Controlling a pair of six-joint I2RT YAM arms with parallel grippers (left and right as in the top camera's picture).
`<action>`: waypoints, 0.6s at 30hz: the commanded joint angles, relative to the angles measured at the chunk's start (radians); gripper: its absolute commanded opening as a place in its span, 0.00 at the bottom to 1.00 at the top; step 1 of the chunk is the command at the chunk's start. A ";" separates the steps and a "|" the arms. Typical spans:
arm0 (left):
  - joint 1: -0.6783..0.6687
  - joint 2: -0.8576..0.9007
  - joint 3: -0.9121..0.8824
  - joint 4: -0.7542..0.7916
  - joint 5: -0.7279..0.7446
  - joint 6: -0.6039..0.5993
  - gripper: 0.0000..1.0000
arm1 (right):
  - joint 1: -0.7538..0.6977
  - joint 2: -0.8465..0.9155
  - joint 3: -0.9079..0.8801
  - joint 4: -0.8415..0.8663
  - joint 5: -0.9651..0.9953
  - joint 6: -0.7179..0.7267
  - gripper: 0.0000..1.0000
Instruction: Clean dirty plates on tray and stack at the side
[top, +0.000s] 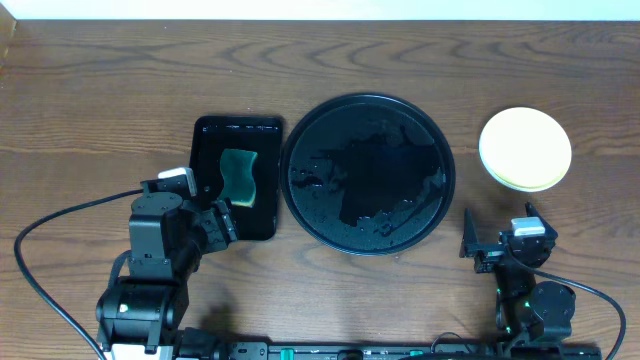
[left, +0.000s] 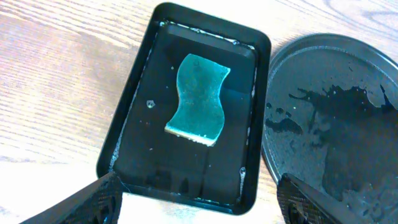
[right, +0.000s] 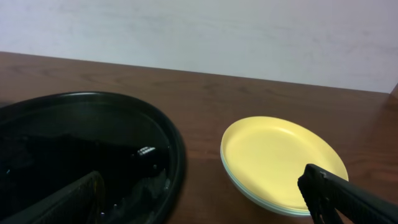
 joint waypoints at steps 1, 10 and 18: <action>0.003 0.000 -0.006 0.003 0.006 -0.002 0.80 | 0.010 -0.006 -0.004 0.000 -0.010 -0.014 0.99; 0.003 0.000 -0.006 -0.004 -0.018 0.036 0.80 | 0.010 -0.006 -0.004 0.000 -0.010 -0.014 0.99; 0.006 -0.154 -0.144 0.185 -0.021 0.164 0.80 | 0.010 -0.006 -0.004 0.000 -0.011 -0.014 0.99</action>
